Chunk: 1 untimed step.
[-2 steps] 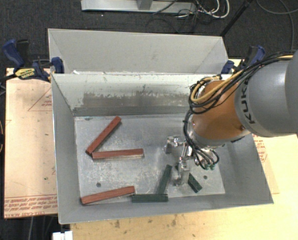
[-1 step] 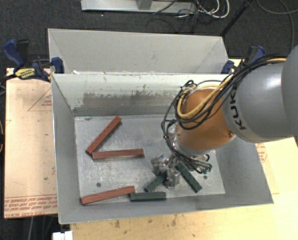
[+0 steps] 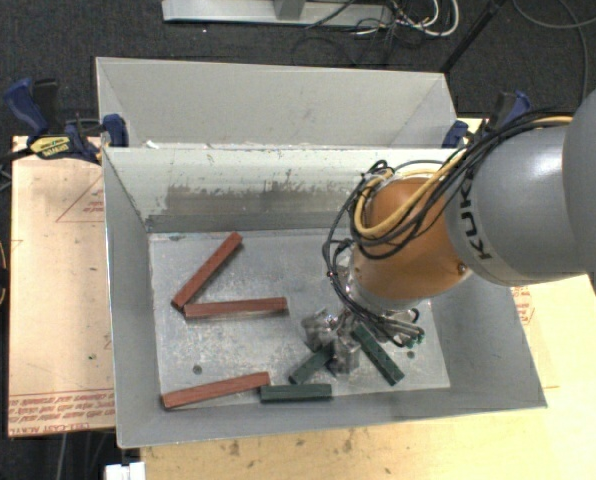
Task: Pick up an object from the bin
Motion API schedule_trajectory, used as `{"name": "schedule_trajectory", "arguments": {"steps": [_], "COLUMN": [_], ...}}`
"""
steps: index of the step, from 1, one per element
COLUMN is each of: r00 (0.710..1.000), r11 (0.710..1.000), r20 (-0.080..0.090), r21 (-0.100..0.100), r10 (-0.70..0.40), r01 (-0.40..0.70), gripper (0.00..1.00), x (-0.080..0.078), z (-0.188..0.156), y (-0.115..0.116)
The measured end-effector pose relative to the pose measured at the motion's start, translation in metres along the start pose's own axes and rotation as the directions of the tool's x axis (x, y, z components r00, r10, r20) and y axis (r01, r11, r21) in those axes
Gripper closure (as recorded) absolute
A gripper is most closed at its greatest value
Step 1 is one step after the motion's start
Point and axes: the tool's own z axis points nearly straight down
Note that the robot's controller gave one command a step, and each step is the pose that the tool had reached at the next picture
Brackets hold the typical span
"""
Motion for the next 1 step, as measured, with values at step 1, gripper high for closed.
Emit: {"name": "schedule_trajectory", "arguments": {"steps": [1], "r00": [0.994], "r11": [0.994], "r20": [0.000], "r21": [0.001], "r10": [0.107], "r01": [-0.107], "gripper": [1.00], "x": [0.0007], "z": [-0.1370], "y": [0.0026]}}
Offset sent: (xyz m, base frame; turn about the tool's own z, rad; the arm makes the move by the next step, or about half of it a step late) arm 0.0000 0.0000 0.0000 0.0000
